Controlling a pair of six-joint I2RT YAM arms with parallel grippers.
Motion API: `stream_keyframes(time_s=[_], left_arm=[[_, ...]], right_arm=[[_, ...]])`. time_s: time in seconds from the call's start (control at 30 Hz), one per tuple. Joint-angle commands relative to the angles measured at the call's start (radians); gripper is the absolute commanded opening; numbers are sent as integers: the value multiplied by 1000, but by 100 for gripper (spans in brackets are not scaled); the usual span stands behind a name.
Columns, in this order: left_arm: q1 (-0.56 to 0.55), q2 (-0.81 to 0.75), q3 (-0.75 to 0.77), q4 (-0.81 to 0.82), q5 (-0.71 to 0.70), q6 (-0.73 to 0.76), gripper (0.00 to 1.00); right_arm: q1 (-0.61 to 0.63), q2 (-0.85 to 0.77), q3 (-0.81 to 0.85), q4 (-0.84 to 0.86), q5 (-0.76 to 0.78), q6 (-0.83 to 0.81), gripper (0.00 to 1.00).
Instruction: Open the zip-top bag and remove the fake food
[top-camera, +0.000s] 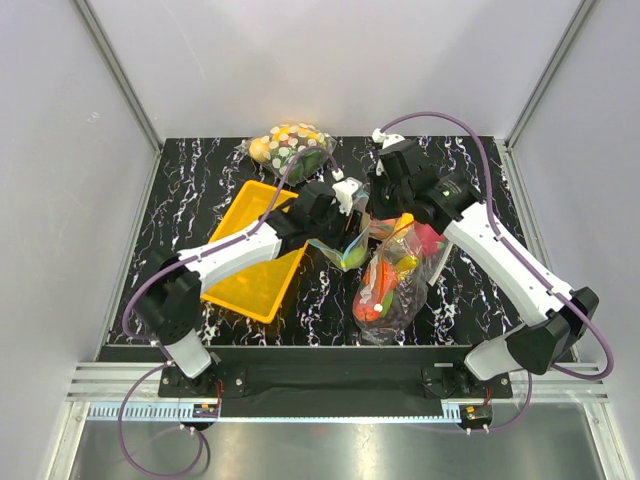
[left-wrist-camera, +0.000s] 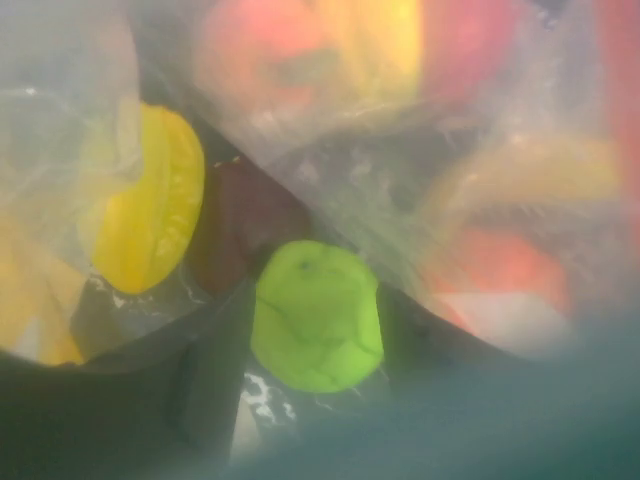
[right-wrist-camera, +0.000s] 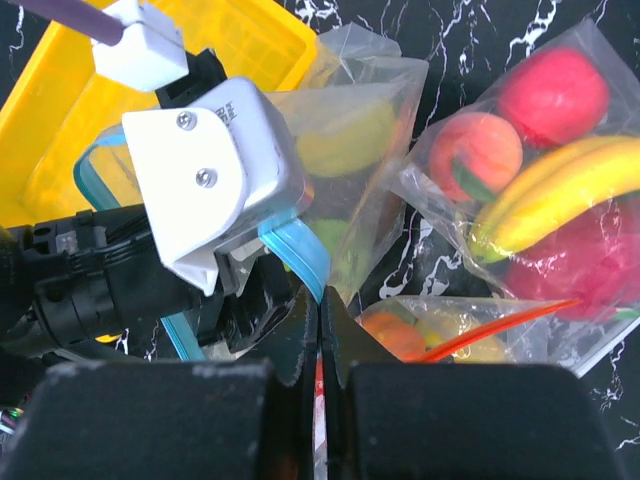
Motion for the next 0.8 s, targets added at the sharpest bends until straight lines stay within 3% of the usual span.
stream_keyframes(time_s=[0.0, 0.27, 0.47, 0.77], left_arm=[[-8, 8, 14, 27, -64, 24, 57], [-22, 20, 13, -27, -12, 13, 61], [-35, 28, -1, -20, 36, -19, 72], [-48, 91, 28, -59, -6, -8, 81]], right_arm=[[-16, -53, -30, 30, 2, 33, 0], [-32, -55, -41, 37, -3, 39, 0], [-36, -58, -53, 41, -6, 41, 0], [-42, -72, -72, 53, -9, 42, 0]])
